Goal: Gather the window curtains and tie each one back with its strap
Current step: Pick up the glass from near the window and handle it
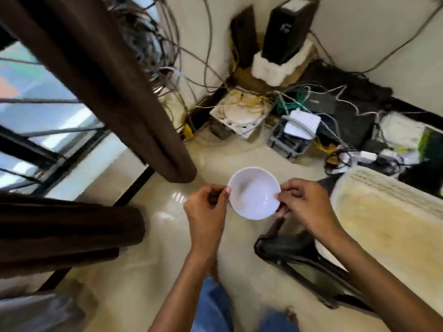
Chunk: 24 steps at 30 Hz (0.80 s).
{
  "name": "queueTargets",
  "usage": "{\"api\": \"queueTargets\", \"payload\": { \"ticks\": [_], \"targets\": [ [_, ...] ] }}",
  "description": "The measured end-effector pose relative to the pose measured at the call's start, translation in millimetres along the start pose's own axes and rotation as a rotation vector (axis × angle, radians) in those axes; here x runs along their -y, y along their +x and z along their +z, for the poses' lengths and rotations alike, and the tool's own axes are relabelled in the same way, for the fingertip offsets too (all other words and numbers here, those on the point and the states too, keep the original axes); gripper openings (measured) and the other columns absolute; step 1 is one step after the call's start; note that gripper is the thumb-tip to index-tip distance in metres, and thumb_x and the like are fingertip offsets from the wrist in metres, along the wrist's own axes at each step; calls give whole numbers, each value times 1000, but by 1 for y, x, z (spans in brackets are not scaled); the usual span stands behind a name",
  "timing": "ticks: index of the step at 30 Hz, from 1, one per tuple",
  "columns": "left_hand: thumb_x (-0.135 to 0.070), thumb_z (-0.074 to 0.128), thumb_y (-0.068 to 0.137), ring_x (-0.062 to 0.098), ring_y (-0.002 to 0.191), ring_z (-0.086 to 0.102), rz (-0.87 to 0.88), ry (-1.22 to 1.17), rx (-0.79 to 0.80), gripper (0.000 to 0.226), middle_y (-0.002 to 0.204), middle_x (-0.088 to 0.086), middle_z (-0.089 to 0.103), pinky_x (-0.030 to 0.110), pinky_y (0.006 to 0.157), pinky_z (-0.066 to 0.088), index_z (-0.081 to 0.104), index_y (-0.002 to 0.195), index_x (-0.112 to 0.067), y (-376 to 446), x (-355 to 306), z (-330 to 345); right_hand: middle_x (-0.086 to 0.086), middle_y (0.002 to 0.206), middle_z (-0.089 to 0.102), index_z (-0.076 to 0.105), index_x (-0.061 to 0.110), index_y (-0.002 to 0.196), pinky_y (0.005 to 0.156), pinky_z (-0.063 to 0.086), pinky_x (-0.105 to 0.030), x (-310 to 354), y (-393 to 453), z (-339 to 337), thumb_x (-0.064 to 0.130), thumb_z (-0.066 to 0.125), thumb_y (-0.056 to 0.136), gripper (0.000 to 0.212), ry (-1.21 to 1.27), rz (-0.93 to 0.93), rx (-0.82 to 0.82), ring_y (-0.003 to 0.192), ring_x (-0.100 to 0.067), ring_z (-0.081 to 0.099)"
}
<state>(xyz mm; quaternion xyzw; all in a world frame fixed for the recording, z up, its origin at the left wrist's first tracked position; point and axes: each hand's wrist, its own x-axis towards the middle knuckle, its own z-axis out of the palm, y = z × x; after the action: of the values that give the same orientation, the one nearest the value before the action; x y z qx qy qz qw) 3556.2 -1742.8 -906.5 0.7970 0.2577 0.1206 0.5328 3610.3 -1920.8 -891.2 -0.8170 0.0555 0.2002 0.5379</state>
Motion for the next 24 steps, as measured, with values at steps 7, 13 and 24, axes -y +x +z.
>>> {"api": "queueTargets", "payload": {
  "ticks": [7,13,24],
  "targets": [
    [-21,71,83,1,60,63,155,66,364,10,64,-12,67,13,56,46,71,74,-15,-47,-69,135,-6,48,64,66,9,74,45,49,-20,-62,-45,-152,1,64,85,13,93,43,-307,44,-19,63],
    [-16,73,81,1,60,60,249,116,550,7,64,-9,65,2,57,40,72,75,-13,-81,-112,250,-9,60,68,67,9,83,49,53,-22,-120,-62,-238,9,64,88,6,94,114,-592,48,-15,65],
    [1,76,72,33,64,69,88,371,850,4,68,21,70,45,67,58,73,73,3,-98,-81,356,-7,69,68,73,5,81,76,56,-46,-214,-47,-267,8,70,82,5,95,380,-712,70,-29,67]
  ]
}}
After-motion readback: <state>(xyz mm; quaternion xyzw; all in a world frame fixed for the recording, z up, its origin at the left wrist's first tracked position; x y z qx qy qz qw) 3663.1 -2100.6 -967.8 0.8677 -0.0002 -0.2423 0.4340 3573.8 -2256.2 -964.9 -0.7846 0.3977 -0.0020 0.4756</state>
